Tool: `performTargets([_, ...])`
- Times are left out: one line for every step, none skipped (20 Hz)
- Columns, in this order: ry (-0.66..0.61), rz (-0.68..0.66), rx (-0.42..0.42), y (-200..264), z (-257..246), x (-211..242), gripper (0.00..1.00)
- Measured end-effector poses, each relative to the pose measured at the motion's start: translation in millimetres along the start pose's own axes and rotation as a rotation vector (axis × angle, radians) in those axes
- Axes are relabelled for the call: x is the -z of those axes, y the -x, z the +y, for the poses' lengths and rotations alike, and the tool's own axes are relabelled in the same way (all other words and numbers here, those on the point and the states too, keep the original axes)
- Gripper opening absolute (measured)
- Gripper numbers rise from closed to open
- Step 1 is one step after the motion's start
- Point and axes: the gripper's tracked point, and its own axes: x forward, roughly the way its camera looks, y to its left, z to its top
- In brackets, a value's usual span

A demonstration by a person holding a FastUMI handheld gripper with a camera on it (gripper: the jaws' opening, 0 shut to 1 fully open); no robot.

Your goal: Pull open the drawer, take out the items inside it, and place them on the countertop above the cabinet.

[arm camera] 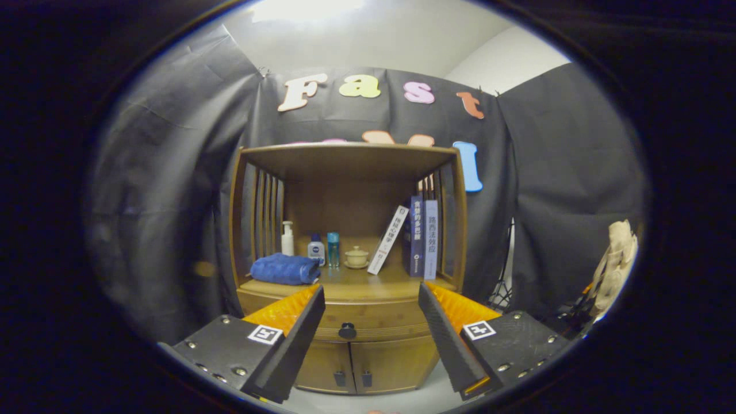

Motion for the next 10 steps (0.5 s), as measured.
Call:
performTargets([-0.012,0.012,-0.006,-11.3,0.6,10.3,0.98])
performTargets([-0.024,0.019,-0.011,-22.2,2.1,20.4,0.98])
performTargets([-0.039,0.024,-0.012,-33.2,2.0,28.9,0.98])
performTargets([-0.054,0.024,-0.015,-44.7,3.0,38.2,0.98])
performTargets([-0.066,0.035,-0.005,-56.0,0.8,48.8,0.98])
performTargets([-0.082,0.046,-0.004,-67.1,1.5,61.9,0.98])
performTargets([-0.1,0.063,-0.005,-78.1,3.7,73.4,0.98])
performTargets([-0.122,0.076,-0.005,-88.2,6.1,85.8,0.98])
performTargets([-0.133,0.095,-0.006,-99.9,8.9,98.8,0.99])
performTargets([-0.135,0.119,-0.01,-109.9,12.7,113.0,0.98])
